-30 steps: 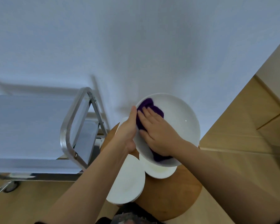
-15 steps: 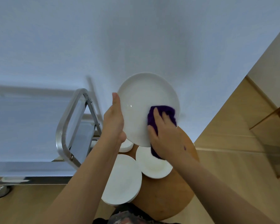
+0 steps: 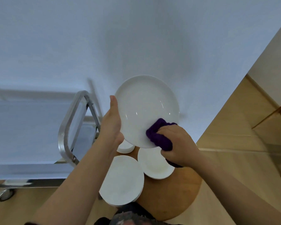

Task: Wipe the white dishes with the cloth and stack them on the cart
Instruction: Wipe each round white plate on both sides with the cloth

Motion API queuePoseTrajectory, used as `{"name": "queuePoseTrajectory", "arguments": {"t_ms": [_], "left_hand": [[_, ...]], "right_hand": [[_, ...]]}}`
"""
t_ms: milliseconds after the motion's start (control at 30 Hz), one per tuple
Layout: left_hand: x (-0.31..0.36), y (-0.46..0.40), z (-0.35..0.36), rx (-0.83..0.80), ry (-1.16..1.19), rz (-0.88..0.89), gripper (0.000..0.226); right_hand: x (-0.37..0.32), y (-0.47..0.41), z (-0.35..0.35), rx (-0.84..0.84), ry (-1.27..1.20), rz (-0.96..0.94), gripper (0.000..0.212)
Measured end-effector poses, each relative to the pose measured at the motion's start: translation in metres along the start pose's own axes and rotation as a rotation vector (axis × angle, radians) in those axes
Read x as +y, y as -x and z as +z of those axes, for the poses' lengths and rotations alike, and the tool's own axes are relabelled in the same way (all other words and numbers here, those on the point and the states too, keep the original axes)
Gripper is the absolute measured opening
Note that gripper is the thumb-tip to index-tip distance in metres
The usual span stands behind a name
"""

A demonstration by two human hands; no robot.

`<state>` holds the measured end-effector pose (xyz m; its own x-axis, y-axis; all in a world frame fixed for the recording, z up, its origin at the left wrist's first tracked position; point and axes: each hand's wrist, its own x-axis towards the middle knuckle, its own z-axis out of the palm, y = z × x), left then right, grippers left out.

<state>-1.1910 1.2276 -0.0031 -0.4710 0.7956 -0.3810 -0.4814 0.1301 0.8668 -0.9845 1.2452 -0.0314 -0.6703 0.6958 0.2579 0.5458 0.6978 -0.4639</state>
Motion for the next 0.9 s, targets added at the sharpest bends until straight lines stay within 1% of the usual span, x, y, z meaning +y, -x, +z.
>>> {"name": "queuePoseTrajectory", "arguments": {"t_ms": [67, 100, 133, 167, 200, 233, 267, 300, 333, 400, 433, 467, 533, 567, 633, 700, 733, 767, 833, 867, 900], "left_hand": [[-0.001, 0.001, 0.004, -0.008, -0.039, -0.011, 0.044], [-0.002, 0.002, 0.006, -0.014, -0.041, -0.008, 0.044], [-0.002, 0.003, 0.009, -0.023, -0.039, 0.002, 0.043], [-0.002, 0.003, 0.012, -0.041, -0.039, 0.017, 0.042], [-0.002, 0.004, 0.015, -0.067, -0.052, 0.037, 0.043], [-0.003, 0.006, 0.019, -0.094, -0.074, 0.057, 0.044], [-0.004, 0.007, 0.022, -0.116, -0.095, 0.07, 0.046], [-0.006, 0.007, 0.024, -0.135, -0.104, 0.07, 0.048], [-0.007, 0.007, 0.025, -0.143, -0.095, 0.057, 0.05], [-0.005, 0.005, 0.024, -0.117, -0.041, 0.011, 0.054], [-0.003, 0.004, 0.022, -0.1, -0.008, -0.015, 0.057], [-0.002, 0.002, 0.02, -0.087, 0.02, -0.037, 0.06], [-0.001, -0.002, 0.013, -0.075, 0.061, -0.058, 0.062], [0.0, -0.004, 0.01, -0.067, 0.062, -0.062, 0.061], [0.002, -0.007, 0.008, -0.021, 0.052, -0.063, 0.052], [0.004, -0.007, 0.01, 0.027, 0.05, -0.073, 0.046], [0.005, -0.005, 0.013, 0.03, 0.045, -0.075, 0.045], [0.007, -0.002, 0.017, 0.019, 0.041, -0.071, 0.045], [0.009, 0.001, 0.023, -0.007, 0.051, -0.07, 0.045], [0.011, 0.0, 0.025, -0.013, 0.066, -0.076, 0.046], [0.014, 0.001, 0.027, -0.022, 0.082, -0.084, 0.05]], "right_hand": [[-0.004, -0.007, -0.017, -0.044, -0.334, 0.247, 0.025], [-0.004, -0.014, -0.021, 0.008, -0.483, 0.337, 0.022], [-0.005, -0.022, -0.023, 0.106, -0.579, 0.389, 0.023], [-0.007, -0.032, -0.024, 0.22, -0.607, 0.407, 0.027], [-0.012, -0.042, -0.024, 0.32, -0.585, 0.404, 0.032], [-0.017, -0.052, -0.022, 0.382, -0.525, 0.374, 0.039], [-0.024, -0.058, -0.019, 0.392, -0.453, 0.334, 0.048], [-0.031, -0.062, -0.014, 0.347, -0.384, 0.278, 0.057], [-0.037, -0.063, -0.008, 0.273, -0.317, 0.184, 0.062], [-0.046, -0.055, 0.003, 0.147, -0.232, -0.061, 0.063], [-0.048, -0.05, 0.007, 0.086, -0.235, -0.127, 0.06], [-0.047, -0.044, 0.008, 0.005, -0.25, -0.132, 0.06], [-0.04, -0.032, 0.005, -0.179, -0.247, -0.047, 0.057], [-0.036, -0.026, 0.003, -0.245, -0.191, -0.013, 0.053], [-0.031, -0.017, 0.004, -0.273, 0.057, -0.008, 0.053], [-0.032, -0.012, 0.011, -0.179, 0.329, -0.029, 0.06], [-0.036, -0.01, 0.017, -0.103, 0.389, -0.021, 0.059], [-0.04, -0.009, 0.021, -0.005, 0.401, -0.002, 0.053], [-0.041, -0.012, 0.025, 0.238, 0.325, -0.003, 0.038], [-0.04, -0.013, 0.025, 0.32, 0.289, -0.023, 0.034], [-0.039, -0.014, 0.023, 0.361, 0.272, -0.048, 0.031]]}}
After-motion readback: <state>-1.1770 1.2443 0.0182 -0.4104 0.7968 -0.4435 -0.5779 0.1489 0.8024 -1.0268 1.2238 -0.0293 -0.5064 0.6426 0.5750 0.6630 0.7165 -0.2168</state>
